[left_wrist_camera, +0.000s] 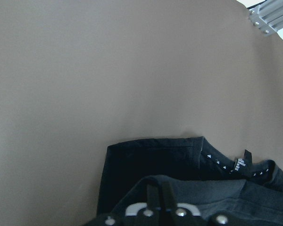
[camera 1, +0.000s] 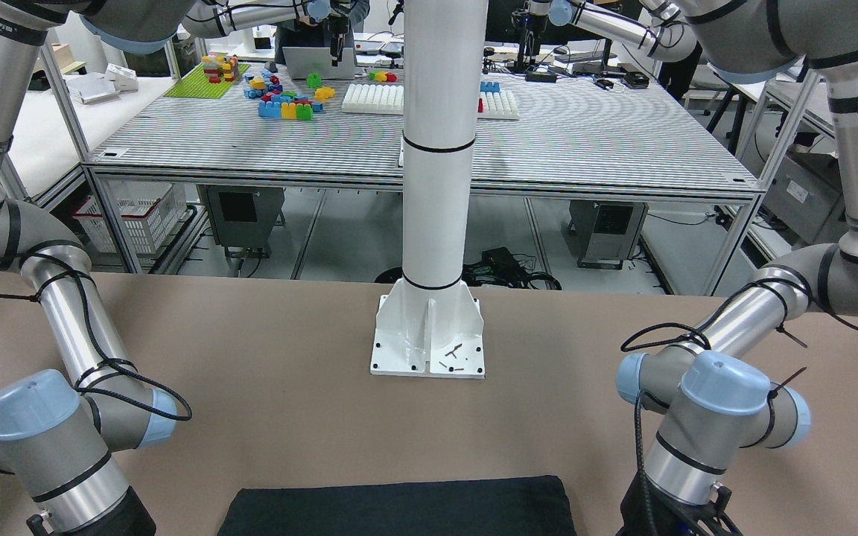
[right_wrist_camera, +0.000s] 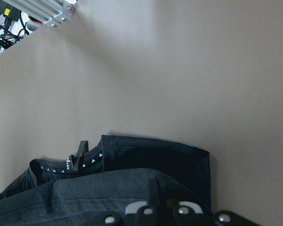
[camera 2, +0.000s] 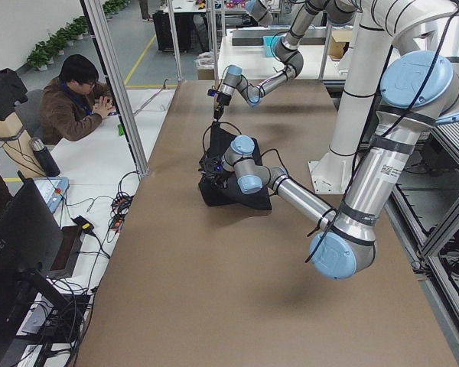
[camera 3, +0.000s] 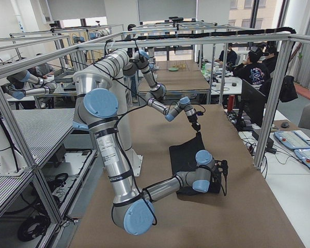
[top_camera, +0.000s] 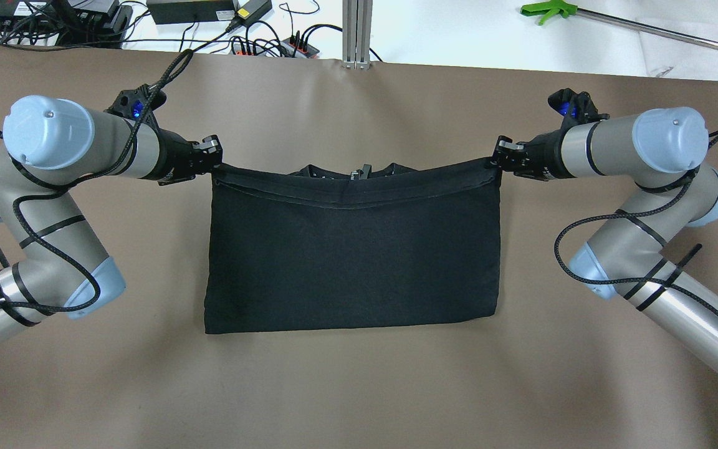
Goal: Fold clothes
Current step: 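Lay the hem down near the collar and open both grippers, then move the right gripper down to the folded shirt's corner nearest the robot and grasp it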
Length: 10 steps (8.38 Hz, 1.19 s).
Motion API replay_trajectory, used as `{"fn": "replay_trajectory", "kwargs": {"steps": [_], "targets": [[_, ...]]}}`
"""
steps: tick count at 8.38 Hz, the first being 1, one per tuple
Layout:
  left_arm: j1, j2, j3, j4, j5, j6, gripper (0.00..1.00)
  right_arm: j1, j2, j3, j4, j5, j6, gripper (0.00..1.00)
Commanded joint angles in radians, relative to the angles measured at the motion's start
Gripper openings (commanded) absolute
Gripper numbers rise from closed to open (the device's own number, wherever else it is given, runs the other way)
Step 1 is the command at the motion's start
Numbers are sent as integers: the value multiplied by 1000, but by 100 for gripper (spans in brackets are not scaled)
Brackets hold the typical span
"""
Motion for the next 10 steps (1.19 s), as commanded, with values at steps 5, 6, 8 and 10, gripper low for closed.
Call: {"fn": "replay_trajectory", "kwargs": {"steps": [5,6,8,10], "targets": [[-1,3,-2,-6,23,13,100,1,-23,9,-28,9,-2,94],[-1,-2,-4,-6,34,11,100,-14,-41,24,-37,16,4,94],[-7,-2,-7,-4,37,10,100,-128,-162,125,-43,12,27,94],[-7,15,-43,2,57,8,100,-146,-179,149,-45,29,148,94]]}}
